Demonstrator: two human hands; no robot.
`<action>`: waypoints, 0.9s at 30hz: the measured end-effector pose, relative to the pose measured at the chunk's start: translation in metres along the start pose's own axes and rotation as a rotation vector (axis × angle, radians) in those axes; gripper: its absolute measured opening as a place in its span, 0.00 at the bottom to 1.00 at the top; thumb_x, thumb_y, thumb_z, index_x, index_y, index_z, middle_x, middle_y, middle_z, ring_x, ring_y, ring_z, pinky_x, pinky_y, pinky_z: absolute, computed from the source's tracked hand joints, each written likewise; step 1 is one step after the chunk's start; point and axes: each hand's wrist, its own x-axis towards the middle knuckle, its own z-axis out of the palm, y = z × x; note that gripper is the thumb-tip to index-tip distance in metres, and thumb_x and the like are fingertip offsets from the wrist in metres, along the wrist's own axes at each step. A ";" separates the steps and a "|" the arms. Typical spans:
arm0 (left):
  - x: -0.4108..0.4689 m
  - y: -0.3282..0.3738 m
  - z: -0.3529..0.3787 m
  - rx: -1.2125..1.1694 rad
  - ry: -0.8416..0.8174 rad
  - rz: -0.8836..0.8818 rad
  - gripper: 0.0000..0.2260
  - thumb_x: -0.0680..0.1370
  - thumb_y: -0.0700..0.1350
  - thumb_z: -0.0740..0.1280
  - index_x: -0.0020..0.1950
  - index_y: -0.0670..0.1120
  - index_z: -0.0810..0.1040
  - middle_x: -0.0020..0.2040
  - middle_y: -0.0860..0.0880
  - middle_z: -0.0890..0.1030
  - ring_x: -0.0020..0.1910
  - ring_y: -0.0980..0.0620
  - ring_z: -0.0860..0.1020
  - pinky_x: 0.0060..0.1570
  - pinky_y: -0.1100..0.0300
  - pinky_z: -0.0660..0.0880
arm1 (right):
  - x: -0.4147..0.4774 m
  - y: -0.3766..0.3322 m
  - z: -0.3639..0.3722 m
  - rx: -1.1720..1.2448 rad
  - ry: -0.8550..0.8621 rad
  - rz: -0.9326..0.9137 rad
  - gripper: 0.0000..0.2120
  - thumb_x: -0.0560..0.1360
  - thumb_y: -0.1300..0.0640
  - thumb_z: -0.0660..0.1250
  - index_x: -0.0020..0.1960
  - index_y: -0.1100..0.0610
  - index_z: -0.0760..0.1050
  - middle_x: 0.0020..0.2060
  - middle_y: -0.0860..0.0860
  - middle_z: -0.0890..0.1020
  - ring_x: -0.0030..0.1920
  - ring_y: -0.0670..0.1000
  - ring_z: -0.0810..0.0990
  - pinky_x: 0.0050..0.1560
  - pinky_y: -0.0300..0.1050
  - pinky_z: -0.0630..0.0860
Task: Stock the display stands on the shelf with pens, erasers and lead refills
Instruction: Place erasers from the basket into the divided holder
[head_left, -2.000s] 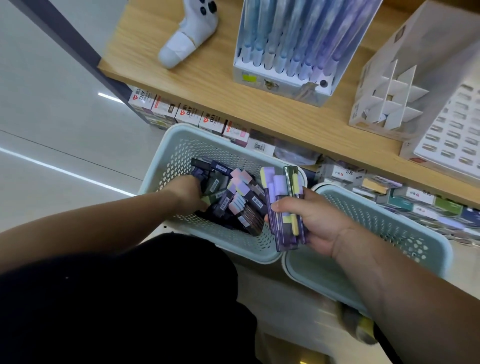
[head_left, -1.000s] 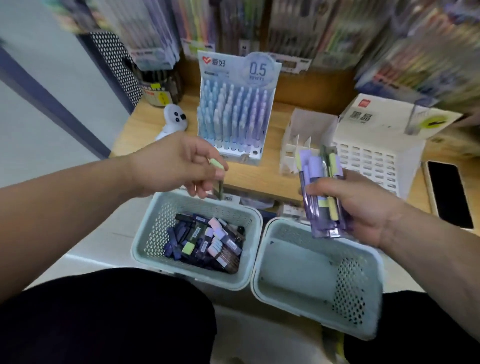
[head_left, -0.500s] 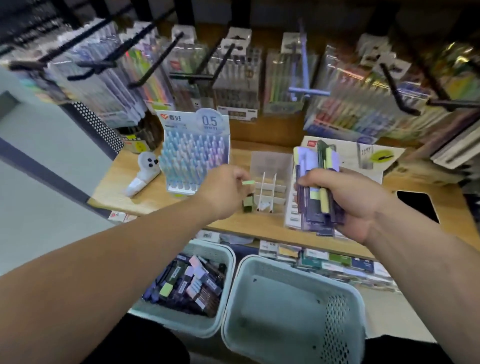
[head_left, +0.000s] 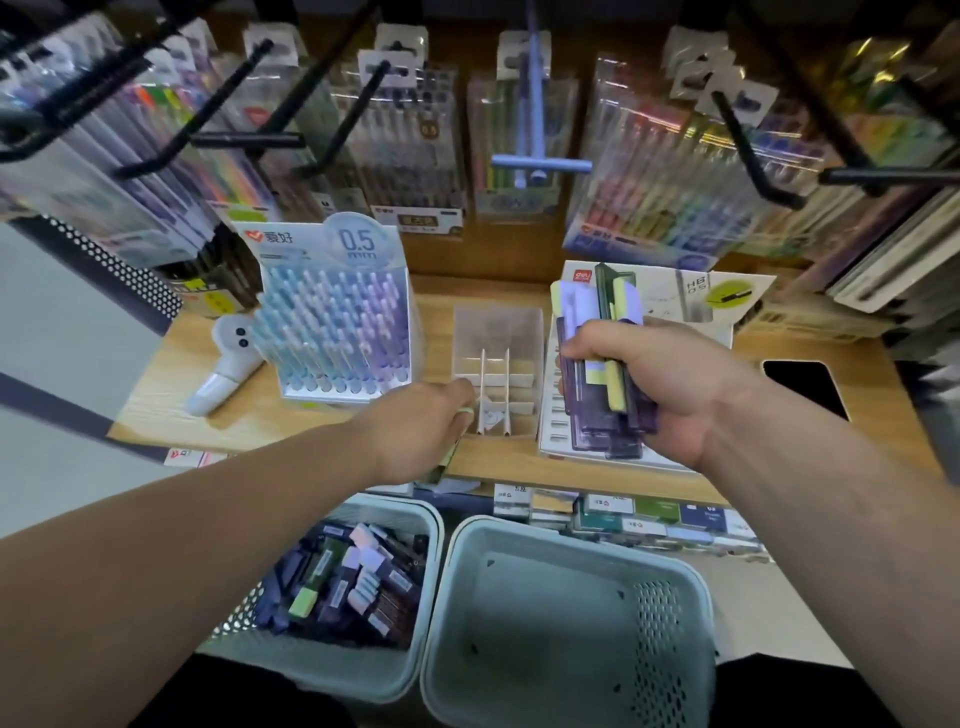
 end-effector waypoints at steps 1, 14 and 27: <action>-0.003 0.000 0.000 0.010 0.011 0.003 0.09 0.84 0.49 0.56 0.59 0.47 0.70 0.51 0.42 0.82 0.48 0.40 0.79 0.47 0.47 0.77 | -0.001 0.001 0.001 0.000 -0.008 0.001 0.10 0.68 0.63 0.74 0.48 0.56 0.80 0.40 0.57 0.81 0.37 0.56 0.79 0.43 0.49 0.78; -0.037 -0.007 0.004 -0.002 0.043 0.001 0.05 0.84 0.51 0.59 0.52 0.51 0.67 0.44 0.45 0.79 0.43 0.44 0.75 0.40 0.55 0.64 | -0.007 0.007 0.019 -0.033 -0.057 0.003 0.07 0.71 0.65 0.72 0.46 0.54 0.79 0.34 0.55 0.80 0.31 0.54 0.79 0.33 0.45 0.78; -0.028 0.001 -0.033 -0.185 0.304 0.024 0.06 0.81 0.48 0.66 0.50 0.48 0.82 0.45 0.54 0.80 0.43 0.55 0.77 0.45 0.59 0.70 | -0.002 0.011 0.018 -0.075 -0.046 -0.013 0.08 0.71 0.65 0.72 0.46 0.54 0.79 0.36 0.55 0.82 0.34 0.55 0.80 0.41 0.52 0.80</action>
